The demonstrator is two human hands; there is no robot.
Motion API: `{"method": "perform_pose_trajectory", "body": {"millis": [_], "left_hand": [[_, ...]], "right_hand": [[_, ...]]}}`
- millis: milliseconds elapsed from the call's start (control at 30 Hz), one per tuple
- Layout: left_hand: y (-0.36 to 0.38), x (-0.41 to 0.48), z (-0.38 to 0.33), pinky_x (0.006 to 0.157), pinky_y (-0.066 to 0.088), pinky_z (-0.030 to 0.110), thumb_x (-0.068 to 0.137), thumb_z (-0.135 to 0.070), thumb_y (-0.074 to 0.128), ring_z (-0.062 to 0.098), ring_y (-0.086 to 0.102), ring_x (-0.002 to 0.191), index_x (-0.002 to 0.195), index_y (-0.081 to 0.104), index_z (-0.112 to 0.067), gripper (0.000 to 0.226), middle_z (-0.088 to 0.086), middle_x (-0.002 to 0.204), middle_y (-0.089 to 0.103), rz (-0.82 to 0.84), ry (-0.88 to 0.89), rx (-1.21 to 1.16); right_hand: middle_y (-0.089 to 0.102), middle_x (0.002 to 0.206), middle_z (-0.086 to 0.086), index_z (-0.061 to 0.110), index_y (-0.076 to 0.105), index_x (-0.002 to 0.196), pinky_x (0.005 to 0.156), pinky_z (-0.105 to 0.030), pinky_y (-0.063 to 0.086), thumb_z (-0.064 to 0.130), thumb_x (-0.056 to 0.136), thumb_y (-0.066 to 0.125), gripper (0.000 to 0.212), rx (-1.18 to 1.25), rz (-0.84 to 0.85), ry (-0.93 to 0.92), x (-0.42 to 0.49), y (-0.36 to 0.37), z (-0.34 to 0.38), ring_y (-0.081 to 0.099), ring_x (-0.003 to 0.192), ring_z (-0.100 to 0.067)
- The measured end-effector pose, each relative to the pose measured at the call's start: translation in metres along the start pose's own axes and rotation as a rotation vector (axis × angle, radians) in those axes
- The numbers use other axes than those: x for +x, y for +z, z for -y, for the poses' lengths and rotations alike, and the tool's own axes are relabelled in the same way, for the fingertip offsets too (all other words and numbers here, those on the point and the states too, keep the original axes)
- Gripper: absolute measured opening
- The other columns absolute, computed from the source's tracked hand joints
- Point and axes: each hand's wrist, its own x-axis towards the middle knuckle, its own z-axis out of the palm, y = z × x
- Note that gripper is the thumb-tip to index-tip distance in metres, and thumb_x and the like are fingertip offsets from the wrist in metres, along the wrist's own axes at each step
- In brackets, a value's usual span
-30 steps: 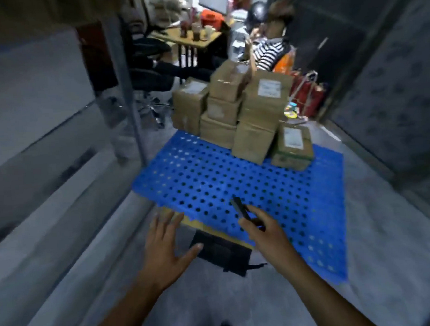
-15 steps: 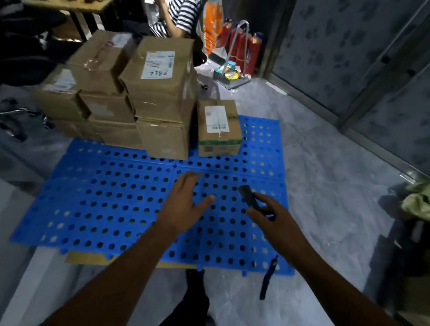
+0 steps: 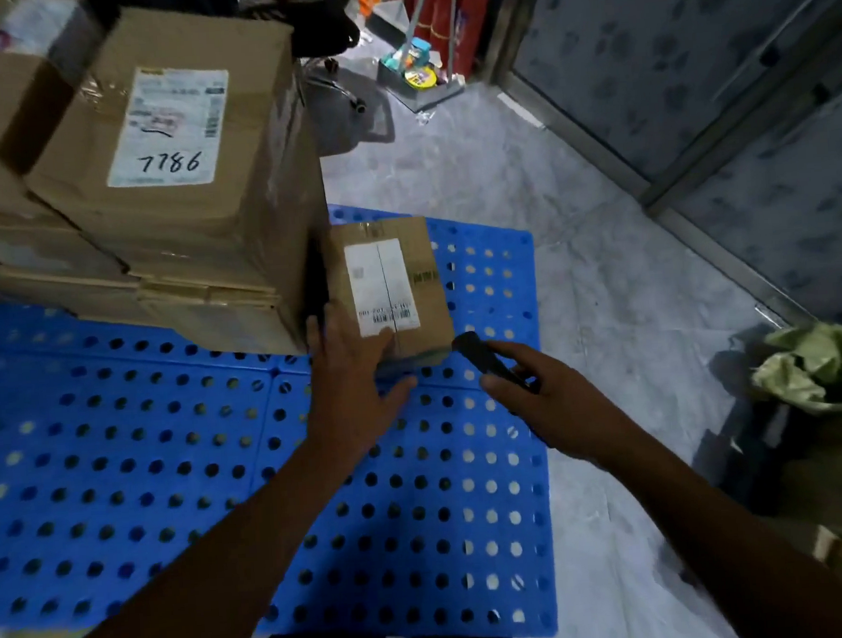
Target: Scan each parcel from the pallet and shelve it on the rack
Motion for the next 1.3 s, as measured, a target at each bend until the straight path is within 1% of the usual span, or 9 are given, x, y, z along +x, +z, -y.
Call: {"method": "perform_pose_trajectory", "body": {"millis": [133,333,467,600,733,900,1067,1167,1300], "left_hand": [[0.008,-0.031,-0.008,0.113,0.022,0.011,0.081,-0.053,0.076,-0.001,-0.009,0.155,0.138,0.056,-0.028,0.065,0.003,0.172,-0.015,0.06,-0.105,-0.215],[0.011,-0.041,-0.029,0.112,0.038,0.032,0.085,-0.024,0.083,0.029,0.028,0.15,0.13,0.061,-0.022,0.05,0.017,0.168,0.009,0.045,-0.234,-0.133],[0.014,-0.073,-0.051,0.115,0.043,0.043,0.089,-0.013,0.079,0.037,0.025,0.152,0.133,0.059,-0.019,0.048,0.02,0.166,0.013,-0.002,-0.24,-0.149],[0.023,-0.107,-0.069,0.104,0.047,0.029,0.087,-0.02,0.081,0.018,0.038,0.137,0.131,0.057,-0.02,0.051,0.018,0.158,0.029,-0.066,-0.202,-0.137],[0.032,-0.134,-0.086,0.094,0.048,0.028,0.085,-0.032,0.082,0.02,0.052,0.125,0.126,0.057,-0.026,0.048,0.018,0.153,0.037,-0.068,-0.387,-0.046],[0.036,-0.187,-0.103,0.083,0.049,0.027,0.088,-0.028,0.079,0.014,0.055,0.102,0.119,0.052,-0.028,0.042,0.007,0.13,0.046,-0.125,-0.444,-0.015],[0.015,-0.23,-0.096,0.093,0.056,0.028,0.087,-0.021,0.08,0.011,0.051,0.116,0.12,0.054,-0.026,0.042,0.005,0.145,0.04,-0.195,-0.502,-0.074],[-0.008,-0.255,-0.073,0.107,0.03,0.001,0.081,-0.009,0.084,0.007,0.03,0.143,0.126,0.066,-0.017,0.049,0.011,0.166,0.023,-0.314,-0.487,-0.159],[-0.055,-0.293,-0.043,0.104,0.039,0.008,0.082,-0.012,0.085,0.007,0.04,0.138,0.121,0.067,-0.011,0.043,0.01,0.163,0.028,-0.43,-0.5,-0.171]], "right_hand": [[0.05,0.107,0.007,0.048,0.037,0.146,0.074,-0.031,0.053,0.063,0.091,0.054,0.059,-0.518,0.139,-0.07,0.014,-0.026,0.008,0.059,0.083,-0.011],[0.043,0.104,0.006,0.047,0.037,0.145,0.077,-0.038,0.051,0.068,0.09,0.048,0.06,-0.852,0.202,-0.152,0.009,-0.043,0.011,0.051,0.088,-0.014],[0.044,0.102,0.005,0.049,0.042,0.14,0.07,-0.035,0.045,0.066,0.09,0.051,0.053,-0.934,0.24,-0.232,-0.004,-0.06,0.003,0.049,0.086,-0.017],[0.046,0.105,0.007,0.052,0.042,0.138,0.069,-0.034,0.046,0.069,0.088,0.052,0.054,-0.932,0.317,-0.295,-0.017,-0.067,-0.01,0.052,0.089,-0.016],[0.046,0.109,0.007,0.049,0.041,0.144,0.077,-0.037,0.048,0.071,0.088,0.051,0.06,-0.938,0.429,-0.35,-0.023,-0.057,-0.027,0.054,0.094,-0.018],[0.043,0.14,0.001,0.045,0.034,0.15,0.084,-0.035,0.044,0.07,0.09,0.05,0.067,-0.93,0.515,-0.374,-0.033,-0.037,-0.041,0.056,0.112,-0.022],[0.047,0.134,0.005,0.047,0.035,0.15,0.081,-0.036,0.05,0.071,0.088,0.051,0.068,-0.86,0.509,-0.413,-0.045,-0.009,-0.029,0.058,0.098,-0.016],[0.051,0.143,0.005,0.039,0.036,0.153,0.075,-0.035,0.052,0.061,0.093,0.056,0.067,-0.694,0.476,-0.377,-0.046,0.021,-0.015,0.065,0.094,-0.017],[0.04,0.157,0.004,0.027,0.036,0.154,0.107,-0.039,0.045,0.048,0.097,0.059,0.065,-0.528,0.5,-0.255,-0.048,0.084,0.011,0.047,0.136,-0.018]]}}
